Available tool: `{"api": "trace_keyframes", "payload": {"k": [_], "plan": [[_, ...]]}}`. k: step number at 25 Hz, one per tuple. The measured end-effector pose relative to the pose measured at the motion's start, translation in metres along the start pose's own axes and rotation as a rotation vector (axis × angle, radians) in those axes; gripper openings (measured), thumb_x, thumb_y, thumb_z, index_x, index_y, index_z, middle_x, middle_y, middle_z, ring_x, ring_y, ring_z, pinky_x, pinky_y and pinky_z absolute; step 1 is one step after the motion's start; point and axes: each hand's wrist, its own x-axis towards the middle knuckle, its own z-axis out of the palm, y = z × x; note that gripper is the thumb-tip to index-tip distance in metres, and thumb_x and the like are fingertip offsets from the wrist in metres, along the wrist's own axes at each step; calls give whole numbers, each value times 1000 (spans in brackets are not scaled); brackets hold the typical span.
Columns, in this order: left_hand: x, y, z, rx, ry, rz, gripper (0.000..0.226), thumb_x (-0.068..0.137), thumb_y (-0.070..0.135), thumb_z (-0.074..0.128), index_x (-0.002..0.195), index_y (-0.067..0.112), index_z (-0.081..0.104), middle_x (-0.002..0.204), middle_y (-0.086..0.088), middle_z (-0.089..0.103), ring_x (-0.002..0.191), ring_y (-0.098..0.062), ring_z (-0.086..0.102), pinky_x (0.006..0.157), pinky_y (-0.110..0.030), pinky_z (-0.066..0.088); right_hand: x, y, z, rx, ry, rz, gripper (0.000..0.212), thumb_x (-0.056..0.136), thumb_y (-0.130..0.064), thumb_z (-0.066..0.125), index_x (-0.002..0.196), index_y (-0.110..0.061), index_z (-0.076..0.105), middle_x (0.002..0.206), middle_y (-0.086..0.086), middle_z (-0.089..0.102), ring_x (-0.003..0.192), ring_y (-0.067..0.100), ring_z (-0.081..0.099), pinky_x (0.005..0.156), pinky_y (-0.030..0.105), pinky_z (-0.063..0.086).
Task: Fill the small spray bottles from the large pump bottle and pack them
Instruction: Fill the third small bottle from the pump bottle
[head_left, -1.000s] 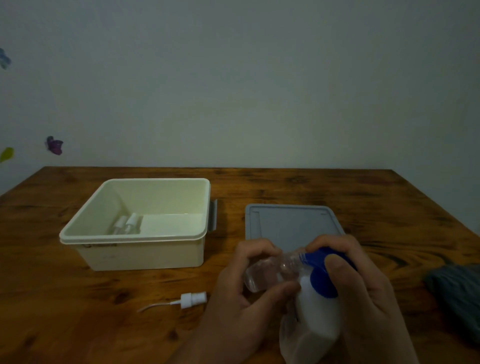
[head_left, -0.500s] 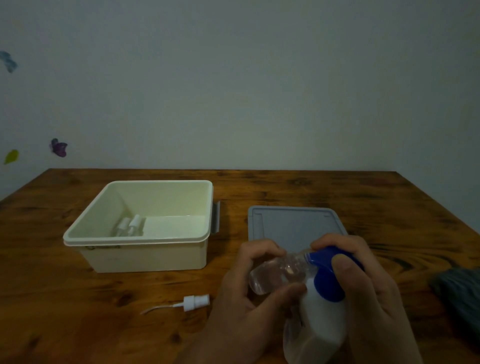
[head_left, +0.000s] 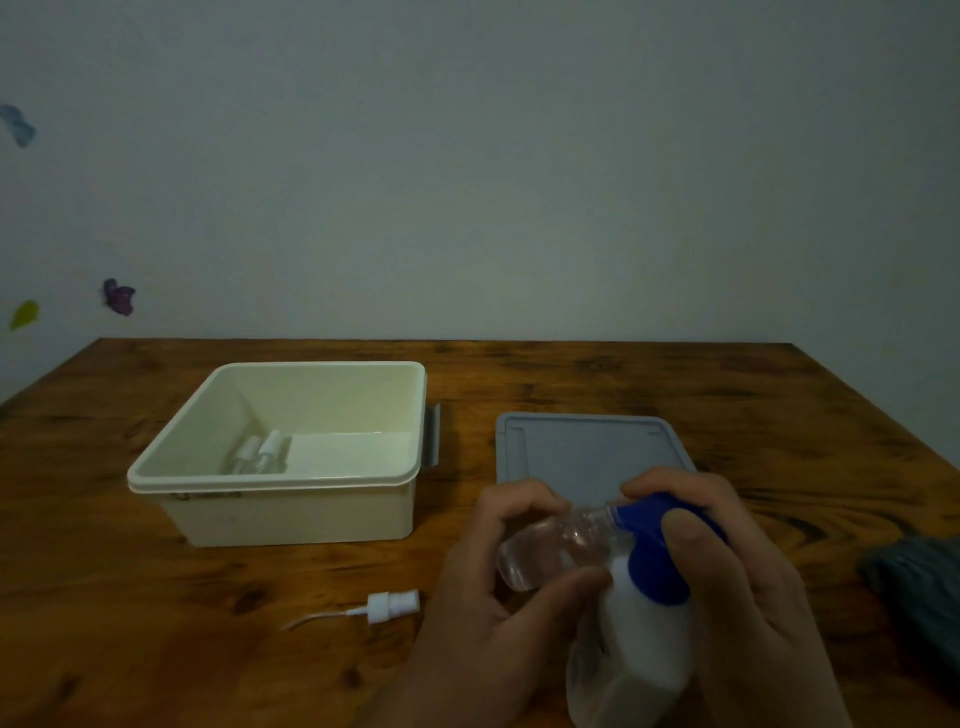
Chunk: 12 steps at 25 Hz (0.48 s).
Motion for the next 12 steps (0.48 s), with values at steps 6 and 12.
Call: {"api": "trace_keyframes", "payload": {"k": [6, 12], "plan": [[1, -7, 0, -15, 10, -21, 41, 59, 38, 75, 93, 52, 57, 103, 19, 62, 91, -8, 65, 70, -27, 58, 1, 4, 6, 23, 45, -22, 47, 67, -79, 46, 84, -38, 63, 78, -7, 65, 55, 7, 58, 49, 13, 43], [-1, -6, -1, -22, 10, -24, 48, 68, 22, 82, 93, 52, 55, 102, 23, 60, 90, -7, 64, 75, -33, 59, -1, 4, 5, 17, 48, -15, 29, 70, -61, 50, 82, -38, 61, 83, -10, 65, 60, 4, 60, 51, 9, 44]]}}
